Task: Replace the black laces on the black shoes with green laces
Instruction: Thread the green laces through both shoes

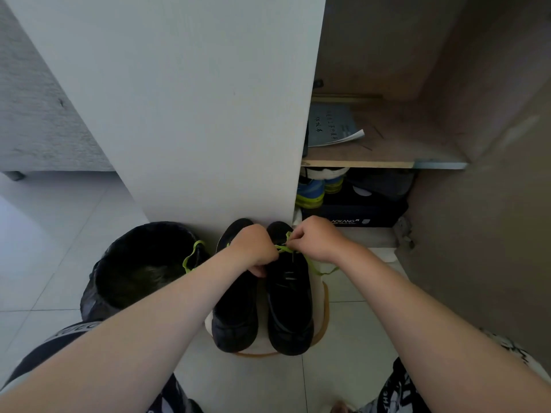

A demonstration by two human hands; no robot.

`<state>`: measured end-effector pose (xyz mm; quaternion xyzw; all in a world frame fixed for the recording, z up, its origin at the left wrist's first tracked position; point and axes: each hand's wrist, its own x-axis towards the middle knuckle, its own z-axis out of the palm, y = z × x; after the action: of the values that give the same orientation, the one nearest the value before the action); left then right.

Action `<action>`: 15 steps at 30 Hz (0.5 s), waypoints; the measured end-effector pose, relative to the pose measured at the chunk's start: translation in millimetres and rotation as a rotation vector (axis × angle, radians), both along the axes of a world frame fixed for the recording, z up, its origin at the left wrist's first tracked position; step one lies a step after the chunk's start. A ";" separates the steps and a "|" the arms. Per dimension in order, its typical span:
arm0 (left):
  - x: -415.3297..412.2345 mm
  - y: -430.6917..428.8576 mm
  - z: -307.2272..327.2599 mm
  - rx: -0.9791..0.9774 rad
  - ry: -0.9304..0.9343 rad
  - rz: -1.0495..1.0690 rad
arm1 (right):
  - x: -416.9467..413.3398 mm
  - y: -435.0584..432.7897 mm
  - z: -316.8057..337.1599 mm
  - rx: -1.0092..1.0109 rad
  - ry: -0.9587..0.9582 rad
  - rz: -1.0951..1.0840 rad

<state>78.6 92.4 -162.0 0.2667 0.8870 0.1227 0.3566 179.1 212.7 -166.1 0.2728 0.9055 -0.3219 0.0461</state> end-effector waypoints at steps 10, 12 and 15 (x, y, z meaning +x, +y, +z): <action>-16.0 -11.7 -19.6 0.136 -0.388 0.275 | -3.2 -27.4 -5.1 0.308 -0.101 0.154; -16.4 -11.8 -20.5 0.144 -0.428 0.295 | -4.6 -29.9 -6.1 0.345 -0.090 0.151; -18.1 -12.2 -20.1 0.141 -0.485 0.316 | -6.5 -29.9 -7.7 0.338 -0.110 0.139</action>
<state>60.5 80.2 -182.2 0.1124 0.7956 0.2980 0.5154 172.6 182.8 -173.9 0.2305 0.9594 -0.1458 0.0714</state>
